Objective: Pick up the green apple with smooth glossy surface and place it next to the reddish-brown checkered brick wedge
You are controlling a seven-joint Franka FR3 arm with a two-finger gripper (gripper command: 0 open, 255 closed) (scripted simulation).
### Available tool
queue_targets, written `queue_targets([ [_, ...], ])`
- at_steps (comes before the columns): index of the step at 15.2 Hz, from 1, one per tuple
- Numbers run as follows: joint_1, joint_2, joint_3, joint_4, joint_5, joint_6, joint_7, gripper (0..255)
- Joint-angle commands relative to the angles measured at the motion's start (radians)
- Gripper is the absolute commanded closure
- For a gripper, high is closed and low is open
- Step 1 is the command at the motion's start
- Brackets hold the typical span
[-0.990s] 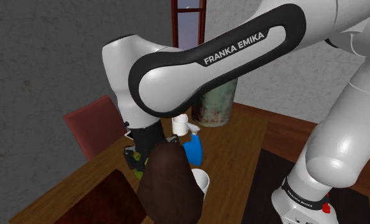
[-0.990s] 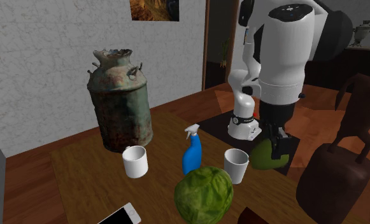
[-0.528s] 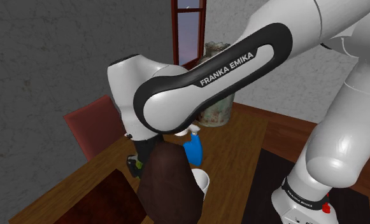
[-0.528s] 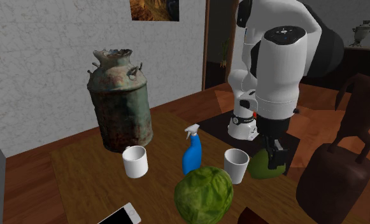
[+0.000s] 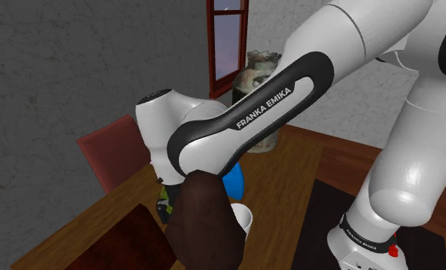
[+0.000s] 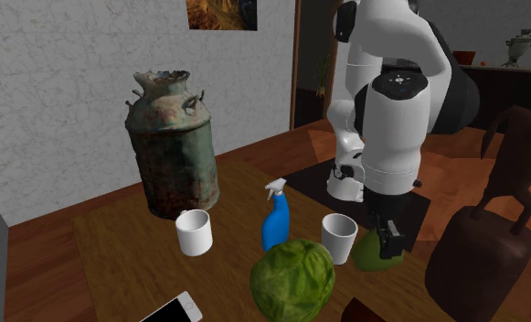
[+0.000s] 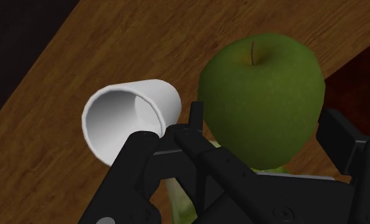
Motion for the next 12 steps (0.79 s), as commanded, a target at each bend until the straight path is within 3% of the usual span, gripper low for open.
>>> queue_targets([
  [1,0.002,0.014,0.0,-0.016,-0.009,0.027,0.005,255],
  [12,0.025,0.128,-0.017,-0.069,-0.09,0.17,0.05,255],
])
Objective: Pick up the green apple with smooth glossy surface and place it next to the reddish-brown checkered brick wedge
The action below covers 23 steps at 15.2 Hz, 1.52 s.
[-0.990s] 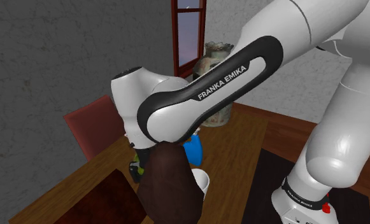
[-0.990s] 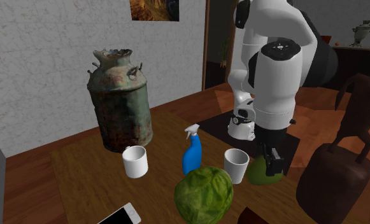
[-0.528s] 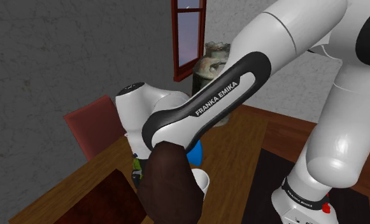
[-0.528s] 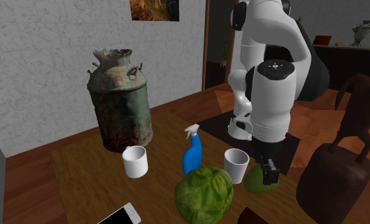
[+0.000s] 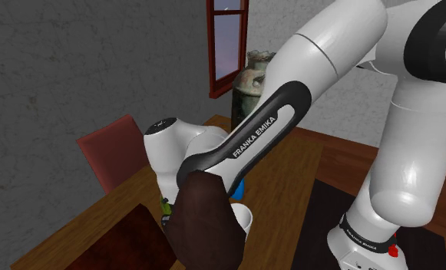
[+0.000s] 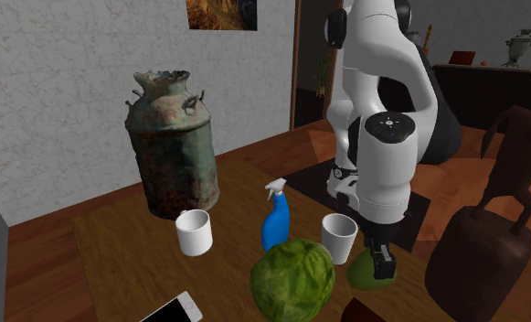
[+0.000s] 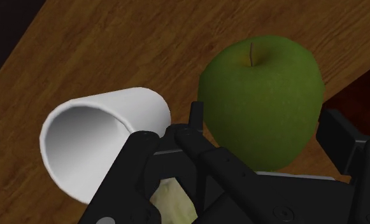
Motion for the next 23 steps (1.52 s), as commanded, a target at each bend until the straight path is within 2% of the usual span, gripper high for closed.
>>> queue_targets([
  [1,0.005,0.025,-0.007,-0.01,-0.019,0.03,0.009,255],
  [8,0.029,0.104,-0.034,-0.028,-0.081,0.112,0.044,255],
  [16,0.03,0.104,-0.034,-0.028,-0.081,0.112,0.043,255],
  [17,0.03,0.104,-0.034,-0.028,-0.081,0.112,0.043,0],
  [22,0.03,0.104,-0.034,-0.028,-0.081,0.112,0.043,0],
  [23,0.019,0.081,-0.026,-0.015,-0.063,0.08,0.03,0],
])
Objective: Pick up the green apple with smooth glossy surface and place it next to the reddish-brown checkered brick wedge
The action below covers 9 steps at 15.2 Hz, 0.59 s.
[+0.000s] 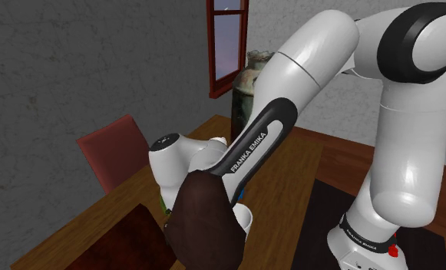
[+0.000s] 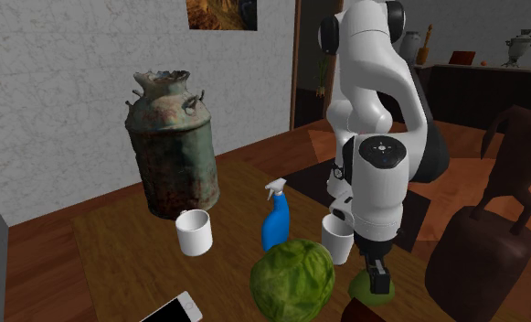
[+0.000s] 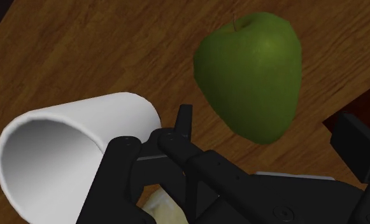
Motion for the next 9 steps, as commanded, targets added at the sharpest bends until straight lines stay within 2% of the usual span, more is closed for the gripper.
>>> queue_targets([
  [1,-0.014,-0.032,0.011,0.022,0.025,-0.049,-0.018,0],
  [3,-0.028,-0.07,0.021,0.05,0.053,-0.107,-0.038,0],
  [9,-0.027,-0.07,0.02,0.05,0.053,-0.107,-0.038,0],
])
